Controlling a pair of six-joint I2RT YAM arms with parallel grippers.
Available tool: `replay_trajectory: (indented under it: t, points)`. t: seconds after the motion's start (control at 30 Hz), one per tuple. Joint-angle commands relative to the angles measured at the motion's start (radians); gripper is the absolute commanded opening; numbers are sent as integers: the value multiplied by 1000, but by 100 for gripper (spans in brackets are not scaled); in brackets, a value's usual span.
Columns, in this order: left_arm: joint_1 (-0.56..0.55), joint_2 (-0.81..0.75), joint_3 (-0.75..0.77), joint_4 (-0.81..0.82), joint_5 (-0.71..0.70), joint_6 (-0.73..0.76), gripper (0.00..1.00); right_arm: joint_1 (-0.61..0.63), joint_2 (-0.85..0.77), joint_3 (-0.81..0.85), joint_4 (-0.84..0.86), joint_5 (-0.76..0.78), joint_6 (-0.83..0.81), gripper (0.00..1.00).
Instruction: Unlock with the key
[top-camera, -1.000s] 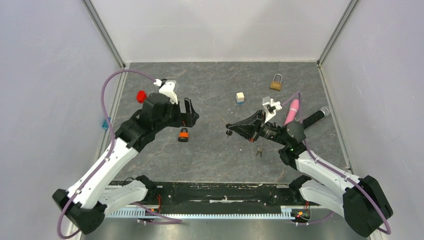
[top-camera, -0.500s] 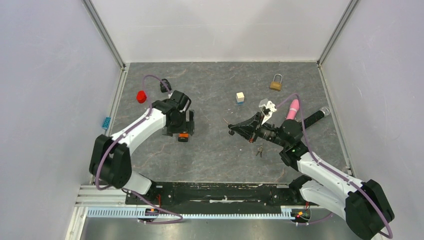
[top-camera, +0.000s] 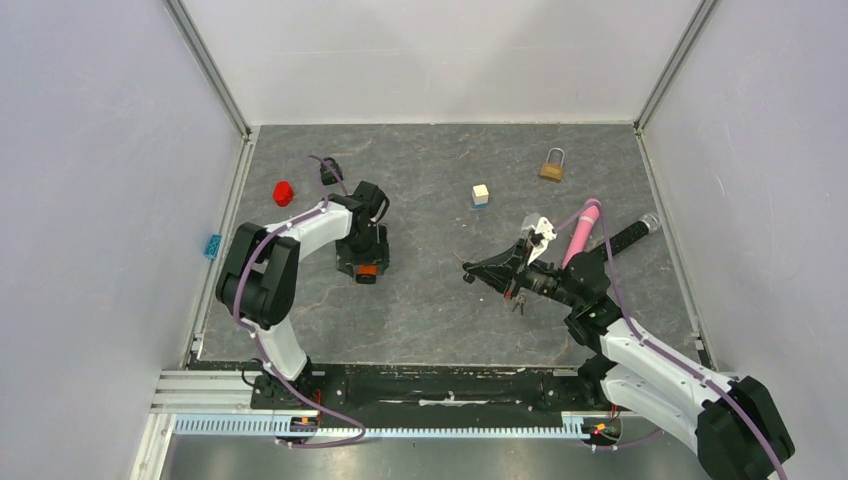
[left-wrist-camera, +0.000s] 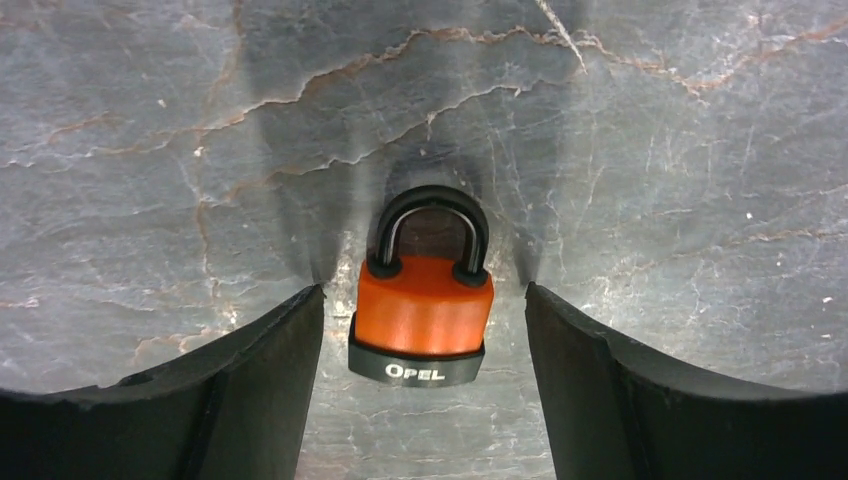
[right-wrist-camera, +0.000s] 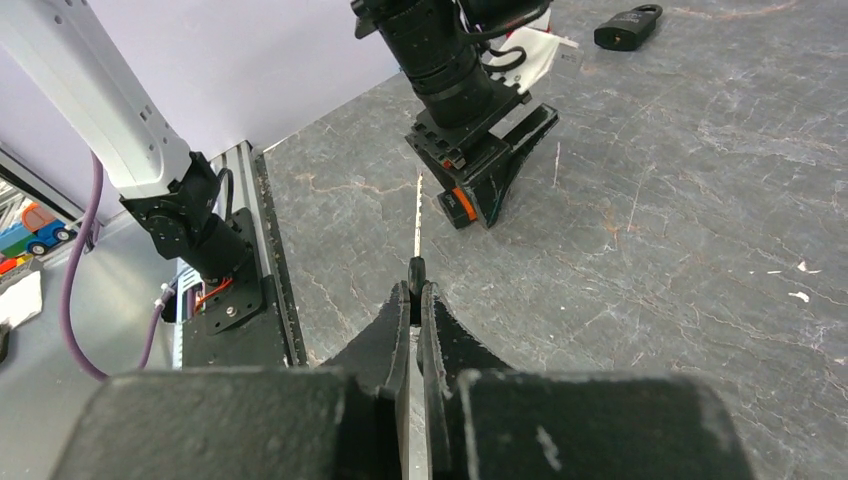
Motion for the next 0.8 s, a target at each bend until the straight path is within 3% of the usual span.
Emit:
replay_trajectory:
  t: [0.0,0.3,0.5,0.77]
  points:
    - [4,37,28,47,12,-53,77,1,-40,11,-29,17,-62,0]
    - [4,48,20,44,15,-89,60,1,-57,-14,-16,23,-36,0]
    - [2,31,-16,77,78,-170,60,2,-56,-10,-28,18,-39,0]
    - [3,-3,-58,116,140,-229,69,1,-53,-10,-30,18,-33,0]
